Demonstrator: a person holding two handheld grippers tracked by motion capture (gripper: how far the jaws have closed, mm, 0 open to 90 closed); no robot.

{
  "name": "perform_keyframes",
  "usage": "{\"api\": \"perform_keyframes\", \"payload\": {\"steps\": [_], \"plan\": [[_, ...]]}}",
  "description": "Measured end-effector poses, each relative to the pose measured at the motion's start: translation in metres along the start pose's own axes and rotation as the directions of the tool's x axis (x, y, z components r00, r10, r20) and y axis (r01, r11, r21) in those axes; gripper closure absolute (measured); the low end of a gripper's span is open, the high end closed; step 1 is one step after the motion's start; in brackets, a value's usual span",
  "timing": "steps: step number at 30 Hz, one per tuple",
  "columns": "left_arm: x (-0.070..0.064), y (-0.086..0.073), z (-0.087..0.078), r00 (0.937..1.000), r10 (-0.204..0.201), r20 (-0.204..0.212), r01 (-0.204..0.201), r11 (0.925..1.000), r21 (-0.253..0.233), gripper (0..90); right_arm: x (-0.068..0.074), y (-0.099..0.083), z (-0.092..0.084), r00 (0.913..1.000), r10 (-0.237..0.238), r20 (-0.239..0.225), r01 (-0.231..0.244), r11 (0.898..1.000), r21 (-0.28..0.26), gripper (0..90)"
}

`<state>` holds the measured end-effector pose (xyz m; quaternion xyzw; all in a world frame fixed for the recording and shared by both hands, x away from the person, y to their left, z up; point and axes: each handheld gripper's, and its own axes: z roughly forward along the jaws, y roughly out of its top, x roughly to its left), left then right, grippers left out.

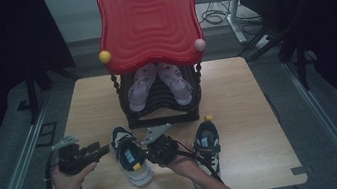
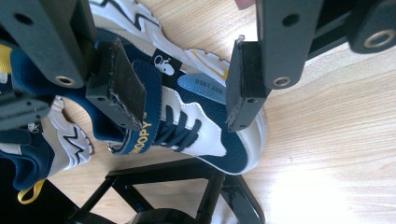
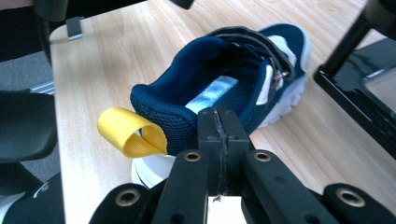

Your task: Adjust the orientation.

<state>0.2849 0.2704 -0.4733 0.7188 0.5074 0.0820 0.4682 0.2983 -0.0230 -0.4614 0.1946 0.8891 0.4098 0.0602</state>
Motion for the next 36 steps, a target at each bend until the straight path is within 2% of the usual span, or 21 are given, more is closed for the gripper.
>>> {"api": "perform_keyframes", "payload": {"steps": [10, 23, 29, 32, 36], "plan": [[0.003, 0.000, -0.004, 0.9999, -0.009, -0.006, 0.009, 0.9999, -0.013, 47.7, 0.015, 0.004, 0.009, 0.9988, -0.014, -0.046, 0.013, 1.000, -0.016, 89.3], [0.007, 0.000, -0.007, 0.9998, -0.018, -0.011, 0.018, 0.9996, -0.021, 47.8, 0.027, 0.010, 0.024, 0.9971, -0.012, -0.075, 0.009, 0.999, -0.038, 89.3], [0.007, -0.001, -0.007, 0.9997, -0.020, -0.010, 0.020, 0.9996, -0.019, 47.7, 0.036, 0.011, 0.033, 0.9948, -0.025, -0.099, 0.022, 0.999, -0.040, 89.2], [0.007, -0.001, -0.007, 0.9998, -0.018, -0.009, 0.018, 0.9996, -0.020, 47.7, 0.035, 0.009, 0.028, 0.9950, -0.020, -0.098, 0.016, 0.999, -0.046, 89.2], [0.007, -0.001, -0.006, 0.9998, -0.015, -0.010, 0.015, 0.9998, -0.016, 47.7, 0.034, 0.003, 0.014, 0.9946, -0.019, -0.102, 0.013, 0.998, -0.065, 89.2]]}}
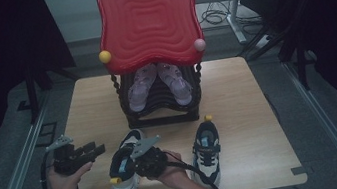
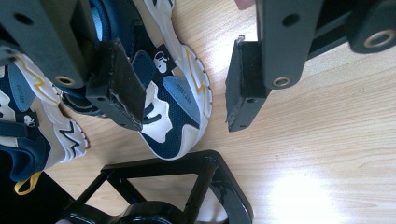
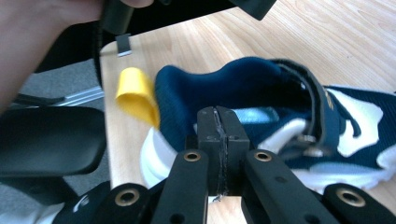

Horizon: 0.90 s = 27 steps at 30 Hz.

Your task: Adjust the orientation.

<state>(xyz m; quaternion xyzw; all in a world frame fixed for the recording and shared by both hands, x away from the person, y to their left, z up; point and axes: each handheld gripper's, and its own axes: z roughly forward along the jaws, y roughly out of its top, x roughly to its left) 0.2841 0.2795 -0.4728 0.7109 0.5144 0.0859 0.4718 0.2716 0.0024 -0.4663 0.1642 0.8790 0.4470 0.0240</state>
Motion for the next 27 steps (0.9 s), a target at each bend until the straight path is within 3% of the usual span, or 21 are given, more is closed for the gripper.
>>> {"api": "perform_keyframes", "payload": {"steps": [7, 27], "plan": [[-0.002, 0.000, 0.002, 1.0000, -0.001, 0.000, 0.001, 1.0000, 0.004, 47.7, 0.011, -0.015, -0.010, 0.9995, -0.007, -0.032, 0.008, 1.000, 0.025, 89.2], [0.005, -0.001, -0.003, 0.9998, -0.016, -0.014, 0.016, 0.9999, -0.004, 47.7, 0.018, -0.005, 0.031, 0.9952, -0.015, -0.097, 0.017, 1.000, 0.026, 89.0]]}}
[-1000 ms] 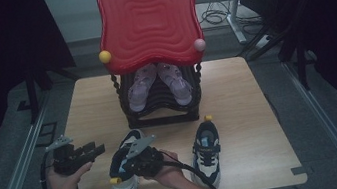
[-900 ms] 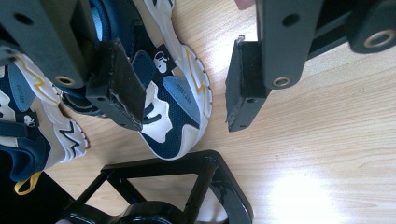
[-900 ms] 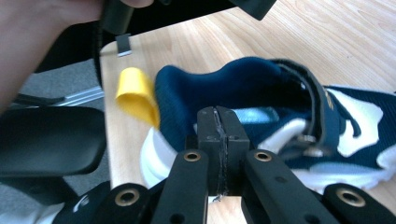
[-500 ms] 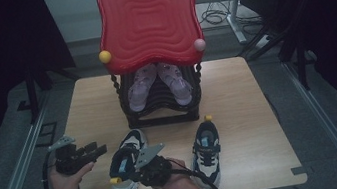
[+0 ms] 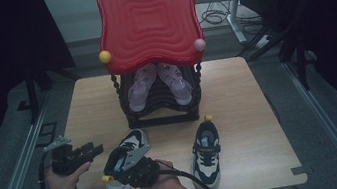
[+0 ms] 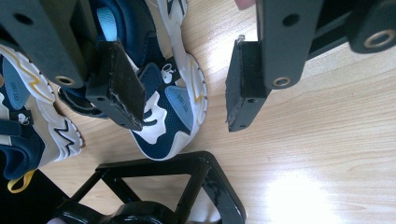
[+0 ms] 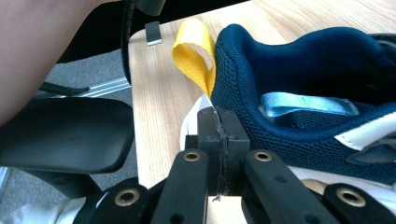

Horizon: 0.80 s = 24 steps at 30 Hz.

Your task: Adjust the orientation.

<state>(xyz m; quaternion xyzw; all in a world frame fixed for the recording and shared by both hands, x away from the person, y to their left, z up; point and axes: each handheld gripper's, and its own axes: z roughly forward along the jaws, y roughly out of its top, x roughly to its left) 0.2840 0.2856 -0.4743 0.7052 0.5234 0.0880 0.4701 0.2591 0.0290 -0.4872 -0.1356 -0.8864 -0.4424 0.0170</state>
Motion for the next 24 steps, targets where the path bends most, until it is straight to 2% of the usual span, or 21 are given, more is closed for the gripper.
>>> {"api": "perform_keyframes", "payload": {"steps": [8, 12, 20, 24], "plan": [[0.002, -0.001, 0.000, 1.0000, -0.003, -0.003, 0.003, 1.0000, 0.007, 47.5, -0.001, 0.002, 0.005, 1.0000, -0.001, -0.010, 0.001, 1.000, -0.002, 88.3], [0.002, -0.001, 0.000, 1.0000, -0.004, -0.004, 0.004, 1.0000, 0.008, 47.2, -0.001, 0.001, 0.000, 1.0000, -0.006, 0.005, 0.006, 1.000, -0.005, 88.5], [0.002, -0.002, 0.000, 0.9999, -0.005, -0.010, 0.005, 0.9999, 0.009, 47.2, -0.007, -0.002, -0.035, 0.9980, 0.001, 0.062, 0.002, 0.998, -0.060, 89.1], [0.002, -0.002, 0.000, 0.9999, -0.004, -0.013, 0.004, 0.9999, 0.010, 47.1, -0.005, -0.008, -0.056, 0.9925, -0.013, 0.122, 0.025, 0.995, -0.093, 89.2]]}}
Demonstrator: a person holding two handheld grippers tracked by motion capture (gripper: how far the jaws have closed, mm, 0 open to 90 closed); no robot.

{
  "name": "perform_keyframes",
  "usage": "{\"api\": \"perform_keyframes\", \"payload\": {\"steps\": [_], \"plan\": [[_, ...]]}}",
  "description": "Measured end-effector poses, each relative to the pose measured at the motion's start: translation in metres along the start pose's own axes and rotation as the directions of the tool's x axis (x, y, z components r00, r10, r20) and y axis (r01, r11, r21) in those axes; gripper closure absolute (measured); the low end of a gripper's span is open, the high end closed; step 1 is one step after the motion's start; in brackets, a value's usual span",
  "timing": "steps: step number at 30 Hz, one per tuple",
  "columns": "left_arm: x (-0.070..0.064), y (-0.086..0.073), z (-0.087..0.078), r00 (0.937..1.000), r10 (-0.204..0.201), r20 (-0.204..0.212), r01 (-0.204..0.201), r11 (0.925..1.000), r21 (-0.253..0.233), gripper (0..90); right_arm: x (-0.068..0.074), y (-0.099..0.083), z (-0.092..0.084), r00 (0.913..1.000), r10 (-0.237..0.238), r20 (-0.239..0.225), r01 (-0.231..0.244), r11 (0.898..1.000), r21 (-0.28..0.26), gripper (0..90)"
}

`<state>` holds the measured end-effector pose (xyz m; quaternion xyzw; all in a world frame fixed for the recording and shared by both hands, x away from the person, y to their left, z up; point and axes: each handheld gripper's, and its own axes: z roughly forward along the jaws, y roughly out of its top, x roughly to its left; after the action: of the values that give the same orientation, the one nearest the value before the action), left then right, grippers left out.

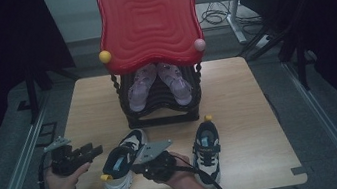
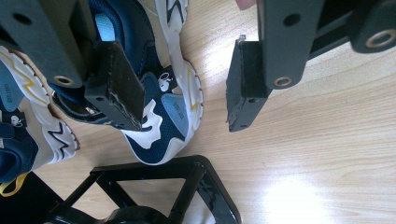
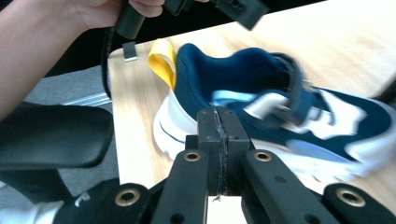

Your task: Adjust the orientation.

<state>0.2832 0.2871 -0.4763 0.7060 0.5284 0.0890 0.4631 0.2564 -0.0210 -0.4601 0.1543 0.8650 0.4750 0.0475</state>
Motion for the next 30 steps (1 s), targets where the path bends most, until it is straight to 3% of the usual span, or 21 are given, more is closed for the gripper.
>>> {"api": "perform_keyframes", "payload": {"steps": [9, 16, 24, 30], "plan": [[-0.003, -0.003, 0.002, 1.0000, 0.006, -0.007, -0.006, 0.9999, 0.014, 47.0, -0.014, -0.023, -0.058, 0.9958, 0.034, 0.085, -0.029, 0.998, -0.051, 89.2], [-0.004, -0.003, 0.003, 0.9998, 0.008, -0.020, -0.008, 0.9997, 0.022, 46.9, -0.025, -0.053, -0.100, 0.9852, 0.092, 0.145, -0.079, 0.993, -0.089, 89.2], [-0.007, -0.004, 0.006, 0.9998, 0.014, -0.014, -0.014, 0.9994, 0.030, 46.8, -0.031, -0.075, -0.120, 0.9737, 0.135, 0.184, -0.122, 0.990, -0.076, 89.2], [-0.005, -0.004, 0.005, 0.9998, 0.015, -0.016, -0.014, 0.9994, 0.032, 46.7, -0.034, -0.085, -0.124, 0.9661, 0.159, 0.203, -0.149, 0.987, -0.064, 89.2]]}}
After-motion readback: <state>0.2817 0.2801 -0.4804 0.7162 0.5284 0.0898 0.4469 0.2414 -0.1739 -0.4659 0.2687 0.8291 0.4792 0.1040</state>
